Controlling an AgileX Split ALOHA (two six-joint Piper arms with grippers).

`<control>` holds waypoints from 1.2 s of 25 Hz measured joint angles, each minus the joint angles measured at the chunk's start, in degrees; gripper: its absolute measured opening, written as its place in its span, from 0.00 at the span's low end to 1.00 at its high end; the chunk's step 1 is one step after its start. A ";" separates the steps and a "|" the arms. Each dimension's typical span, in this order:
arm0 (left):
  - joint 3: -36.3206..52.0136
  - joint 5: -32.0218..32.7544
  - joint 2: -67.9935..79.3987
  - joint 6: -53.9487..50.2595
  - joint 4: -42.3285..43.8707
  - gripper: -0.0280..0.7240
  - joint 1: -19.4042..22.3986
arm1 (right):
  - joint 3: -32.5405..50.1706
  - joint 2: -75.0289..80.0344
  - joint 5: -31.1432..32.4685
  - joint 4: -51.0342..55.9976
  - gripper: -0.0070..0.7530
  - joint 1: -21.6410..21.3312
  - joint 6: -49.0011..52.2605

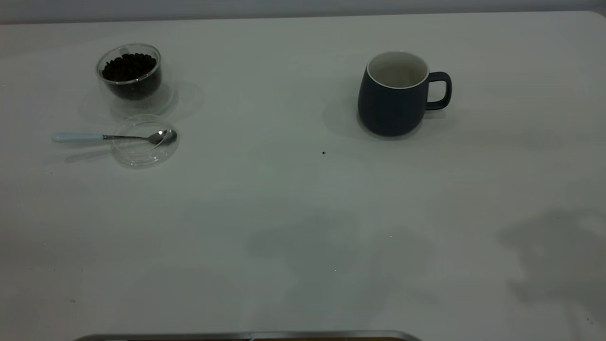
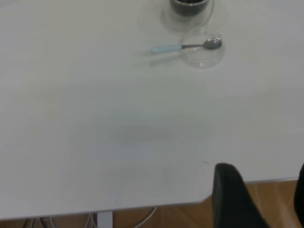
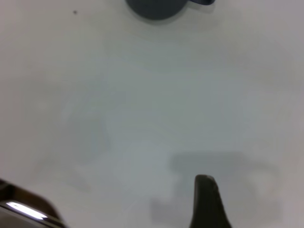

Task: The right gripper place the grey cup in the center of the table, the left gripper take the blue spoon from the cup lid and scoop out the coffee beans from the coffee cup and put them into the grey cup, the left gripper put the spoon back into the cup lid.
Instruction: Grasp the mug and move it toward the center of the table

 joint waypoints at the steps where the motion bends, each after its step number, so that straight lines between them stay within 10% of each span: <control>1: 0.00 0.00 0.00 0.00 0.00 0.55 0.00 | -1.75 3.01 -0.99 0.00 0.71 0.00 -1.51; 19: 0.00 0.00 0.00 0.05 0.00 0.55 0.00 | -38.42 48.05 -5.10 2.98 0.71 0.00 -31.21; 30: 0.00 0.00 0.00 0.05 0.00 0.55 0.00 | -45.42 58.64 -5.34 10.21 0.71 2.09 -51.58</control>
